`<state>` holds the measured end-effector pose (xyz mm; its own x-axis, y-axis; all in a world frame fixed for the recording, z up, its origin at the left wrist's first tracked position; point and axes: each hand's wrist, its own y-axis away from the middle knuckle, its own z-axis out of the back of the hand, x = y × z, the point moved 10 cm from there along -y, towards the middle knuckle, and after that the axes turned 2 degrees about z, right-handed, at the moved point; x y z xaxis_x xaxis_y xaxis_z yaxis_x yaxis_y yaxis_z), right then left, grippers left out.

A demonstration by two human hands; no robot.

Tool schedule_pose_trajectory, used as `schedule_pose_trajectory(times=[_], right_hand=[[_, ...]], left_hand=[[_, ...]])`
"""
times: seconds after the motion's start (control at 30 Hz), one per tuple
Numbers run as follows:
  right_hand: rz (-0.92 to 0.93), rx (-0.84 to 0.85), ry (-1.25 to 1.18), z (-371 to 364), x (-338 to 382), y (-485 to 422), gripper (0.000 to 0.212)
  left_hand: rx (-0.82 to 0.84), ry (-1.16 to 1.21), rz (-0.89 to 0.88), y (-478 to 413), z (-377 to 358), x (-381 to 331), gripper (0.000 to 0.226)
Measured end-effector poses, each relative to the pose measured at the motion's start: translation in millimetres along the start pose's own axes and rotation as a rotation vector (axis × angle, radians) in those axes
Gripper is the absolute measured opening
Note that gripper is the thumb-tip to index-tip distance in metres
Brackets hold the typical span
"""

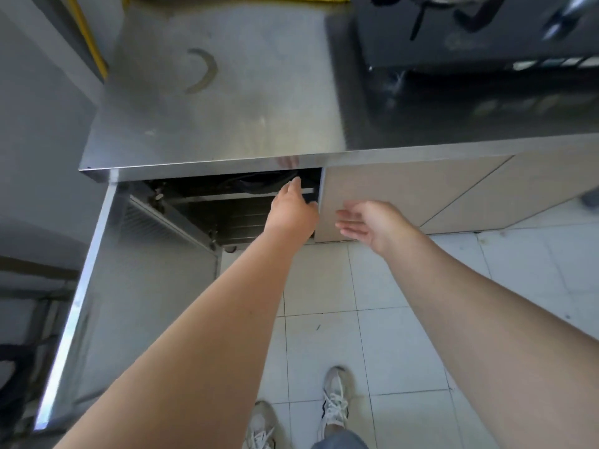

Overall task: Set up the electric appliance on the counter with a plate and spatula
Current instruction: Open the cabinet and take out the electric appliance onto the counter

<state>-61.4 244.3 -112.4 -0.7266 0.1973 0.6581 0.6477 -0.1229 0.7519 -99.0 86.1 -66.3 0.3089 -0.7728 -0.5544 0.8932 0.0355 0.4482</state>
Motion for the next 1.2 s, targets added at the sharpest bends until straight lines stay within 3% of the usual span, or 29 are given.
schedule_pose_trajectory(times=[0.2, 0.33, 0.5, 0.57, 0.67, 0.7, 0.73, 0.83, 0.9, 0.97, 1.2], right_hand=[[0.123, 0.028, -0.207, 12.3, 50.4, -39.4, 0.039], [0.112, 0.058, -0.344, 9.4, 61.9, -49.1, 0.045], [0.105, 0.099, -0.439, 4.3, 63.6, -50.7, 0.049], [0.096, 0.122, -0.491, 1.2, 60.8, -49.3, 0.054], [0.107, 0.116, -0.496, 1.4, 55.0, -43.6, 0.054], [0.097, 0.098, -0.48, 3.4, 51.1, -41.3, 0.051], [0.087, 0.079, -0.473, 6.3, 46.8, -38.9, 0.048], [0.069, 0.043, -0.452, 14.9, 33.8, -25.6, 0.039], [0.061, 0.032, -0.439, 23.7, 22.9, -14.7, 0.032], [0.054, 0.038, -0.456, 33.3, 9.0, -4.2, 0.024], [0.029, -0.006, -0.52, 80.5, -50.2, 21.6, 0.014]], left_hand=[[0.014, 0.018, 0.073, -51.7, -31.1, -26.0, 0.063], [0.085, 0.141, 0.119, -66.6, -53.1, -27.7, 0.069], [0.045, 0.311, 0.117, -72.7, -53.1, -17.8, 0.07], [0.041, 0.334, 0.13, -78.2, -54.7, -12.7, 0.068], [-0.025, 0.561, 0.217, -68.2, -46.5, -9.2, 0.051], [-0.029, 0.527, 0.212, -63.4, -43.6, -11.8, 0.045], [-0.041, 0.329, 0.185, -58.9, -42.0, -13.5, 0.04], [-0.028, 0.316, 0.23, -53.1, -40.6, -10.5, 0.031], [0.041, 0.184, 0.256, -47.5, -43.9, -12.2, 0.026], [0.117, 0.283, 0.295, -37.2, -55.2, -9.3, 0.021], [0.255, 0.248, 0.266, 8.7, -108.1, -16.0, 0.014]])
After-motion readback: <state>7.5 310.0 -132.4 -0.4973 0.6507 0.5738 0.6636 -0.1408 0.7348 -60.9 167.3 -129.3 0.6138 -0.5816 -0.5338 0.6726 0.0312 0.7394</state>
